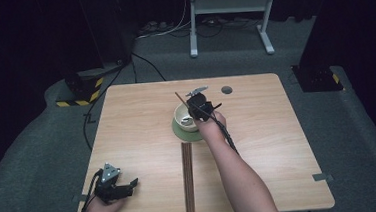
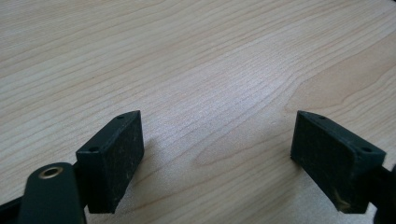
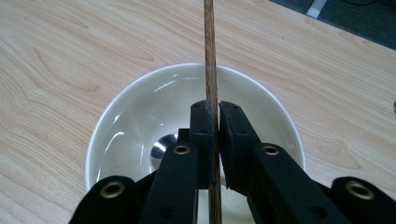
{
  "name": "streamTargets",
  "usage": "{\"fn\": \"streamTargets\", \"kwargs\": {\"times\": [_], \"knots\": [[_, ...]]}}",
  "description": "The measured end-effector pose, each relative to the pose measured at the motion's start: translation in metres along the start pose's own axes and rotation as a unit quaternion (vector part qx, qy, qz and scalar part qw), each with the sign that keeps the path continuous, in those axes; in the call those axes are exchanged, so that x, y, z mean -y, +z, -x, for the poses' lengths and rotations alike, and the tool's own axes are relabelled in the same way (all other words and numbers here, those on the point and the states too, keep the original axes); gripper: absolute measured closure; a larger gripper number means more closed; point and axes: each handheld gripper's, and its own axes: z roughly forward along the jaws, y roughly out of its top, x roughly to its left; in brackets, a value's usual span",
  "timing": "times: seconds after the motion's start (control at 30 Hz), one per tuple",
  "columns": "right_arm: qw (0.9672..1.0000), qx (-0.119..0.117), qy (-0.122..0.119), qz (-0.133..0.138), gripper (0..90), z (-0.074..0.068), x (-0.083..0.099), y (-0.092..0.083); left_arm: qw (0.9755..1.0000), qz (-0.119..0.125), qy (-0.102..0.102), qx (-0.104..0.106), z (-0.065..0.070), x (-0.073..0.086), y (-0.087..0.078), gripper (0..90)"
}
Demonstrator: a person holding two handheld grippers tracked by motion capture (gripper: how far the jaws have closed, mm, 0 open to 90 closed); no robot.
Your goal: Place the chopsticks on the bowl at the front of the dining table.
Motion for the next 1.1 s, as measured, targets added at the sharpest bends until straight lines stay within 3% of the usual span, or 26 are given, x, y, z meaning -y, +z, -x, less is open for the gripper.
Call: {"fn": "streamTargets", "kwargs": {"times": [0.5,0.53,0.63,0.73,0.8,0.83,0.9,0.93,1.1], "knots": [[1.0000,0.002,0.001,-0.009,84.5,0.000,-0.002,0.005,1.0000,0.000,-0.001,0.000,0.000,0.000,0.000,17.2],[0.9999,0.005,0.002,-0.009,83.6,-0.001,-0.002,0.005,1.0000,0.001,0.000,0.001,0.000,0.000,0.000,17.2],[1.0000,0.006,0.004,-0.006,68.6,-0.003,-0.002,0.002,1.0000,0.000,0.000,0.000,0.000,0.000,0.000,17.2],[0.9999,0.010,0.001,0.007,59.0,-0.008,-0.002,-0.011,1.0000,0.001,0.000,0.000,0.000,0.000,0.000,17.2],[0.9998,0.012,0.000,0.017,57.4,-0.010,-0.001,-0.018,1.0000,0.000,0.000,0.000,0.000,0.000,0.000,17.2],[0.9993,0.011,-0.012,0.034,55.9,-0.014,0.003,-0.032,1.0000,0.001,-0.002,0.000,0.001,0.000,0.000,17.2],[0.9992,0.007,-0.019,0.035,55.5,-0.017,0.005,-0.039,1.0000,0.001,-0.002,0.000,0.001,0.000,0.000,17.2],[0.9989,0.000,-0.022,0.042,54.5,-0.022,0.012,-0.051,1.0000,0.002,-0.003,0.000,0.001,0.000,0.000,17.2],[0.9972,-0.010,-0.043,0.060,52.2,-0.036,0.034,-0.075,1.0000,0.001,0.000,0.000,0.001,0.000,0.000,17.4]]}}
